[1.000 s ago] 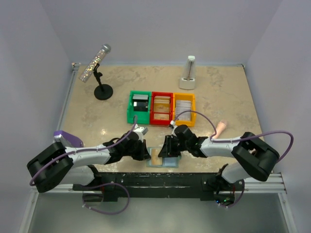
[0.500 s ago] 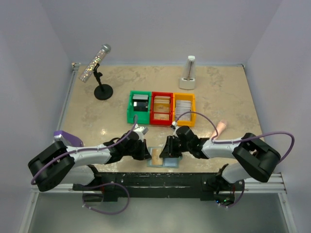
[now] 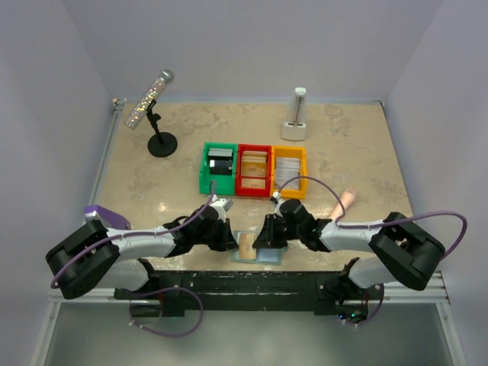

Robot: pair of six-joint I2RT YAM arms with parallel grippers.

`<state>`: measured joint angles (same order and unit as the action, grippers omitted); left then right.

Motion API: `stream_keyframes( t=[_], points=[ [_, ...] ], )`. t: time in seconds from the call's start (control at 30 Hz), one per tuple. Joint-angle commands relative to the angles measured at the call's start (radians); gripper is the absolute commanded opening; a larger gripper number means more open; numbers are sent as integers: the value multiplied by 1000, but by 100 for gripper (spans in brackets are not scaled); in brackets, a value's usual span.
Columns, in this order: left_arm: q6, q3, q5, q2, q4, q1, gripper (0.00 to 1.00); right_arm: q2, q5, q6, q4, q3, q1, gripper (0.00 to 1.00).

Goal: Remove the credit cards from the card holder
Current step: Remove the credit card from the card holder.

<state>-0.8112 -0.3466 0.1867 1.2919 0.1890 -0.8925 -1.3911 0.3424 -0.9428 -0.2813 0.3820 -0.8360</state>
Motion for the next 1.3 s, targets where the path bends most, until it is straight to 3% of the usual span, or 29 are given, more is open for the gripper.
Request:
stream_keyframes(
  t=[0.0,0.33,0.73,1.27],
  points=[
    [3,18,-35,38,-53,1,0,44,-8,-4,-16,-15,9,17],
    [-2,20,-24,67,-33,1,0,93,-8,7,10,-17,11,18],
    [-8,21,-26,76,-28,1,0,135,-13,9,36,-28,21,3],
    [-6,20,-26,81,-25,1,0,178,-14,15,77,-54,49,0]
  ],
)
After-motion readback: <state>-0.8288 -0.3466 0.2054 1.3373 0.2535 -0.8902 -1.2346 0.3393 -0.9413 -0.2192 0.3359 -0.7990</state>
